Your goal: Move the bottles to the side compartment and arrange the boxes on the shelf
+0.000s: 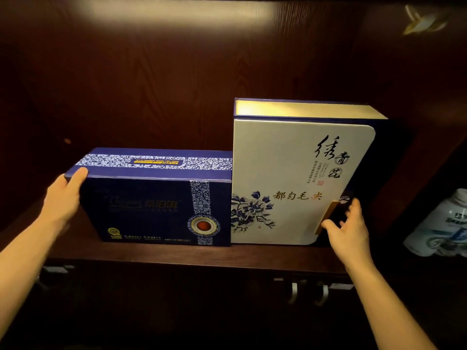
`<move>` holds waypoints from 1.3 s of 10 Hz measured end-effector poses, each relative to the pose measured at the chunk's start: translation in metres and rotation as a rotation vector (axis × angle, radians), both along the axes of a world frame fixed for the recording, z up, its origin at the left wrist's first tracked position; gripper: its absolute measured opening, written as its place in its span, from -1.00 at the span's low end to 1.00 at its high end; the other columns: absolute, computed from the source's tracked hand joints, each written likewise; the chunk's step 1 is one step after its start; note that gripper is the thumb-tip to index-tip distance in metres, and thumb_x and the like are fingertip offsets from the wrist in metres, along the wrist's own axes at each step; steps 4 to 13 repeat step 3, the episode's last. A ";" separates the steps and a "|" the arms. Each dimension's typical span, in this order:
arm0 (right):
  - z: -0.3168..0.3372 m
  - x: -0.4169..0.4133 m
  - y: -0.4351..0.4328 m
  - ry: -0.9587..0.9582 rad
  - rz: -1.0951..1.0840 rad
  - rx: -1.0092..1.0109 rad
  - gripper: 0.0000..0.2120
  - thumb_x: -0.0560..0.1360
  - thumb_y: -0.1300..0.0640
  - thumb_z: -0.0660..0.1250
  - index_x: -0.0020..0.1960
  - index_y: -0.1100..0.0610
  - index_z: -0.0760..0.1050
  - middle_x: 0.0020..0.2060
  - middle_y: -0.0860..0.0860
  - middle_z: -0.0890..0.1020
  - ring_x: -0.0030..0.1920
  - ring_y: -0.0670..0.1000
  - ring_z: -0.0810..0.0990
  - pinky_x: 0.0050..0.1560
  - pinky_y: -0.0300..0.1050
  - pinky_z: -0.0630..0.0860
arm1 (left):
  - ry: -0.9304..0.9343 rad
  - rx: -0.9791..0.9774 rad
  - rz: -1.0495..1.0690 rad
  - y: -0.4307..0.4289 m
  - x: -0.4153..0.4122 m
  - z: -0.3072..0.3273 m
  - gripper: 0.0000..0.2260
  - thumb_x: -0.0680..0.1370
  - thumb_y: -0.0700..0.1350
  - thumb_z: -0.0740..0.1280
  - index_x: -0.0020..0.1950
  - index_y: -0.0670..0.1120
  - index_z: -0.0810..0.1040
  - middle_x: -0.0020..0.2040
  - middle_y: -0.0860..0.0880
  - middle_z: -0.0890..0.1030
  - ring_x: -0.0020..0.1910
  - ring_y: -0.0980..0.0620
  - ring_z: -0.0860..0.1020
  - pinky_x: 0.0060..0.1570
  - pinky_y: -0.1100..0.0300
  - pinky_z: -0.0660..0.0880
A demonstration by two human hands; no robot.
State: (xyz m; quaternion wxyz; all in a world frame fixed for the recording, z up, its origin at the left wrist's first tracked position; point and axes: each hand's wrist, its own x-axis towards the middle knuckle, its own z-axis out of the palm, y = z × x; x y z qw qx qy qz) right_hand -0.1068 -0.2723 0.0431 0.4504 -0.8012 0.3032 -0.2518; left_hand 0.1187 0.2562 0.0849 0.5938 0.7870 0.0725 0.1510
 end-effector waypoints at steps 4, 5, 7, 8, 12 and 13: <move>0.039 -0.038 0.058 0.160 0.167 -0.508 -0.32 0.56 0.05 0.33 0.60 0.10 0.15 0.61 0.06 0.12 0.58 0.11 0.09 0.52 0.08 0.12 | -0.217 0.412 0.025 -0.019 -0.050 0.030 -0.42 0.64 0.07 0.27 0.54 -0.24 0.25 0.51 -0.28 0.34 0.48 -0.26 0.31 0.43 -0.15 0.25; 0.039 -0.038 0.058 0.160 0.167 -0.508 -0.32 0.56 0.05 0.33 0.60 0.10 0.15 0.61 0.06 0.12 0.58 0.11 0.09 0.52 0.08 0.12 | -0.217 0.412 0.025 -0.019 -0.050 0.030 -0.42 0.64 0.07 0.27 0.54 -0.24 0.25 0.51 -0.28 0.34 0.48 -0.26 0.31 0.43 -0.15 0.25; 0.039 -0.038 0.058 0.160 0.167 -0.508 -0.32 0.56 0.05 0.33 0.60 0.10 0.15 0.61 0.06 0.12 0.58 0.11 0.09 0.52 0.08 0.12 | -0.217 0.412 0.025 -0.019 -0.050 0.030 -0.42 0.64 0.07 0.27 0.54 -0.24 0.25 0.51 -0.28 0.34 0.48 -0.26 0.31 0.43 -0.15 0.25; 0.039 -0.038 0.058 0.160 0.167 -0.508 -0.32 0.56 0.05 0.33 0.60 0.10 0.15 0.61 0.06 0.12 0.58 0.11 0.09 0.52 0.08 0.12 | -0.217 0.412 0.025 -0.019 -0.050 0.030 -0.42 0.64 0.07 0.27 0.54 -0.24 0.25 0.51 -0.28 0.34 0.48 -0.26 0.31 0.43 -0.15 0.25; 0.039 -0.038 0.058 0.160 0.167 -0.508 -0.32 0.56 0.05 0.33 0.60 0.10 0.15 0.61 0.06 0.12 0.58 0.11 0.09 0.52 0.08 0.12 | -0.217 0.412 0.025 -0.019 -0.050 0.030 -0.42 0.64 0.07 0.27 0.54 -0.24 0.25 0.51 -0.28 0.34 0.48 -0.26 0.31 0.43 -0.15 0.25; 0.039 -0.038 0.058 0.160 0.167 -0.508 -0.32 0.56 0.05 0.33 0.60 0.10 0.15 0.61 0.06 0.12 0.58 0.11 0.09 0.52 0.08 0.12 | -0.217 0.412 0.025 -0.019 -0.050 0.030 -0.42 0.64 0.07 0.27 0.54 -0.24 0.25 0.51 -0.28 0.34 0.48 -0.26 0.31 0.43 -0.15 0.25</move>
